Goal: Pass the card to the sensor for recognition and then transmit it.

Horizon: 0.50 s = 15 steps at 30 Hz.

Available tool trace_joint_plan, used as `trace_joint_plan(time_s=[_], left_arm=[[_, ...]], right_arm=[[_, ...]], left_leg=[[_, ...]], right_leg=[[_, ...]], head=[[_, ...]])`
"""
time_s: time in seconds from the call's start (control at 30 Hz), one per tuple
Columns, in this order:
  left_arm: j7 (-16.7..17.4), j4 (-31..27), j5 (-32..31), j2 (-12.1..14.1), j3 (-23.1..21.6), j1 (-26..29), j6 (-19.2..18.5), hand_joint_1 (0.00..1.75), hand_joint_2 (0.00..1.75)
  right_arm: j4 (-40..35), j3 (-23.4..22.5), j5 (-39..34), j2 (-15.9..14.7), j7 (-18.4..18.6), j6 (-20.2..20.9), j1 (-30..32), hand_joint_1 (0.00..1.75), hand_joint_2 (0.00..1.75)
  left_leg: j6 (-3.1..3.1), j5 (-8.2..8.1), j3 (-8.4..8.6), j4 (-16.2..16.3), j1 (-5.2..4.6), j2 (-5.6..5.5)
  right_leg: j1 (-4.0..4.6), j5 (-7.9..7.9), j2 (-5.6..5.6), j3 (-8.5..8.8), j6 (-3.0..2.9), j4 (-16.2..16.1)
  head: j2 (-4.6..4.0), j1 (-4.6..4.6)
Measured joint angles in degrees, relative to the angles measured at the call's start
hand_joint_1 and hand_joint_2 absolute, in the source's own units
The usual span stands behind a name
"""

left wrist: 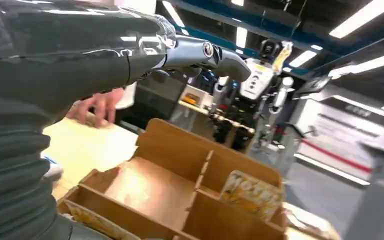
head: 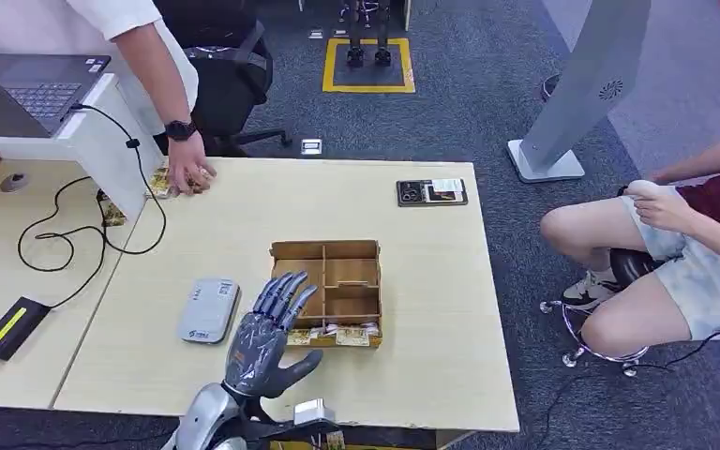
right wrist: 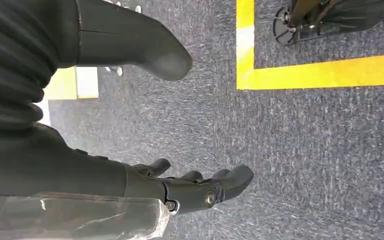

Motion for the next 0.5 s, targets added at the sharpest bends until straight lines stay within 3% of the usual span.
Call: trace_joint_plan(time_s=[0.1,0.23,0.5], left_arm=[[4.2,1.9,-4.7,-0.6,0.0,-1.0,0.0,0.00,1.75],[6.9,3.6,-9.0,-1.2,0.0,-1.8,-0.2,0.00,1.75],[7.1,5.5,-10.2,-1.5,0.0,-2.3,-0.3,0.00,1.75]], right_arm=[[0.0,0.2,-0.1,0.0,0.2,0.0,0.0,0.00,1.75],[0.0,0.8,-0.7,0.0,0.5,0.0,0.0,0.00,1.75],[0.0,1.2,-0.7,0.0,0.6,0.0,-0.1,0.00,1.75]], left_leg=[[0.00,0.00,0.00,0.0,0.00,0.00],[0.00,0.00,0.00,0.0,0.00,0.00],[0.00,0.00,0.00,0.0,0.00,0.00]], right_leg=[[0.00,0.00,0.00,0.00,0.00,0.0],[0.00,0.00,0.00,0.00,0.00,0.0],[0.00,0.00,0.00,0.00,0.00,0.0]], head=[[0.00,0.00],[0.00,0.00],[0.00,0.00]])
